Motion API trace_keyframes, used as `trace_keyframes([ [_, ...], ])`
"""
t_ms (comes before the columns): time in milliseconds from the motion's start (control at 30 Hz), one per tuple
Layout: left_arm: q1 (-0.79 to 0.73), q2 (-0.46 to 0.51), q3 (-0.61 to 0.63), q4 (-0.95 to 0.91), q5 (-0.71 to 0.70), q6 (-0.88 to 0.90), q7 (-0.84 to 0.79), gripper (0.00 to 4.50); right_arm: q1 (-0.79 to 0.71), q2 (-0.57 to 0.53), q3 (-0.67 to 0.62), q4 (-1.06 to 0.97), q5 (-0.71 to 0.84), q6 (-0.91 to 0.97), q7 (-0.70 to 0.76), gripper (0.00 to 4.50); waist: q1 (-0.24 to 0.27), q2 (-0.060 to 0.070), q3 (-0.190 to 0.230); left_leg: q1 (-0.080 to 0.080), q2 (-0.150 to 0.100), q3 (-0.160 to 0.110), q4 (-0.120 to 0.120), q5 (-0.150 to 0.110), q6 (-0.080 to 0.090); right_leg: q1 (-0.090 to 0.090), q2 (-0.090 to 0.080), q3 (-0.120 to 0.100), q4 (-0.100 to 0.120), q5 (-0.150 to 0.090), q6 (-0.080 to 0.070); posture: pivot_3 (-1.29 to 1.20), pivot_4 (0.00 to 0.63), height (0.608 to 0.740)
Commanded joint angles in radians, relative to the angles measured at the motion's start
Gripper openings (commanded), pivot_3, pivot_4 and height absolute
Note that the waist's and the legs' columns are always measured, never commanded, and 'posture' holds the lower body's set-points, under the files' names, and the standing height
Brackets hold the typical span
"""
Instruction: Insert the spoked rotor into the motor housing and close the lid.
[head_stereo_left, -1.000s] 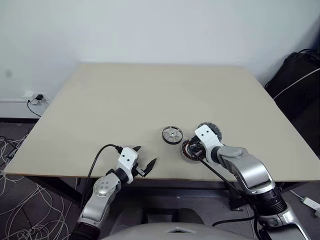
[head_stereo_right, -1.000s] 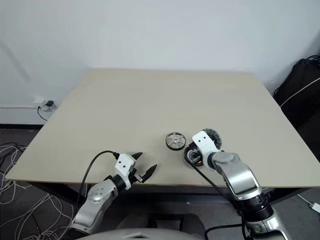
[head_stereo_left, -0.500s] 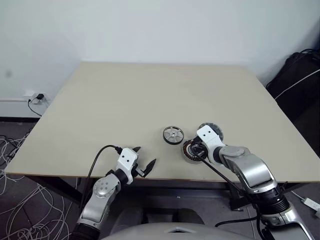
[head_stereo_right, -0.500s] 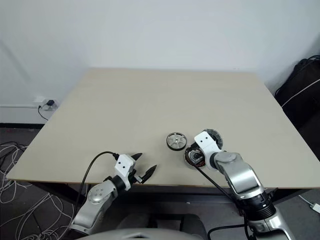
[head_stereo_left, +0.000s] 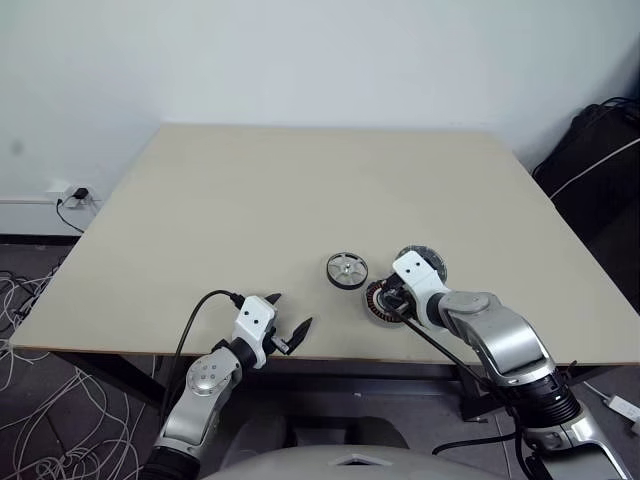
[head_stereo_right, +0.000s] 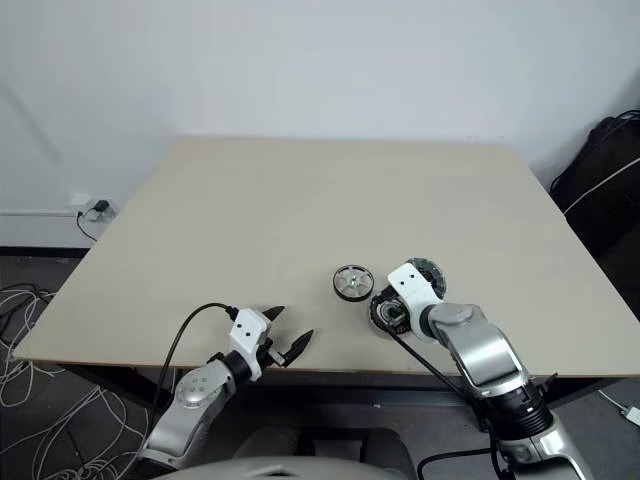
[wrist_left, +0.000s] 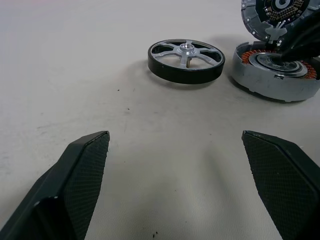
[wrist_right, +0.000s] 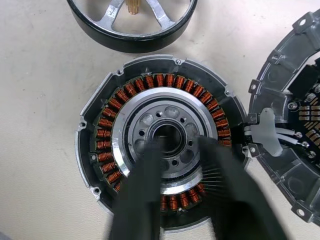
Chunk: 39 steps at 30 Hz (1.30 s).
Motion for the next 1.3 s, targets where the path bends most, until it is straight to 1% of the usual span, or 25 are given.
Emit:
trace_keyframes([
  [33,-0.007,-0.009,0.001,-0.036,-0.005,-0.006,0.004,4.5,-0.019,-0.012,-0.007,-0.016,0.001,-0.014,-0.004,2.36,0.0,0.0,0.0,0.0,0.0,0.0,0.0,0.0,0.0,0.0,0.0,0.0,0.0,0.0,0.0,0.0,0.0,0.74],
  [267,-0.01,-0.01,-0.001,-0.041,-0.005,0.001,0.003,4.5,-0.018,0.008,-0.047,-0.063,0.003,-0.025,-0.027,2.36,0.0,0.002,-0.001,0.0,0.0,0.0,0.0,0.0,0.0,0.0,0.0,0.0,0.0,0.0,0.0,0.0,0.0,0.74],
  [367,-0.013,-0.01,-0.002,-0.043,-0.005,0.003,0.002,4.5,-0.001,0.038,-0.055,-0.07,-0.001,-0.041,-0.055,1.76,0.0,0.002,-0.002,0.0,0.0,0.0,0.0,0.0,0.0,0.0,0.0,0.0,0.0,0.0,0.0,0.0,0.0,0.74],
  [533,-0.016,-0.009,-0.002,-0.046,-0.005,0.006,0.0,4.5,0.028,0.079,-0.04,-0.05,-0.009,-0.065,-0.091,0.14,0.0,0.003,-0.003,0.0,0.0,0.0,0.0,0.0,0.0,0.0,0.0,0.0,0.0,0.0,0.0,0.0,0.0,0.74],
  [567,-0.017,-0.008,-0.002,-0.046,-0.004,0.006,-0.001,4.5,0.032,0.09,-0.039,-0.044,-0.009,-0.07,-0.098,0.03,0.0,0.004,-0.003,0.0,0.0,0.0,0.0,0.0,0.0,0.0,0.0,0.0,0.0,0.0,0.0,0.0,0.0,0.74],
  [800,-0.022,-0.003,0.0,-0.053,-0.006,0.015,-0.004,4.5,0.041,0.119,-0.027,-0.003,-0.014,-0.099,-0.122,0.03,-0.001,0.006,-0.005,0.0,-0.001,0.0,0.001,0.0,0.0,0.0,0.0,0.0,0.0,0.001,0.0,0.0,0.0,0.74],
  [1100,-0.024,-0.002,0.002,-0.056,-0.006,0.015,-0.004,4.5,0.042,0.093,-0.052,0.021,-0.013,-0.12,-0.116,0.03,0.001,0.007,-0.007,0.0,-0.001,0.0,0.001,0.0,0.0,0.001,0.0,0.0,0.0,0.001,0.0,0.0,0.0,0.74],
  [1300,-0.026,-0.001,0.004,-0.055,-0.006,0.014,-0.004,4.5,0.061,0.073,-0.065,-0.012,-0.006,-0.115,-0.108,0.03,0.001,0.008,-0.007,0.0,-0.001,0.0,0.001,0.0,0.0,0.001,0.0,0.0,0.0,0.001,0.0,0.0,0.0,0.74],
])
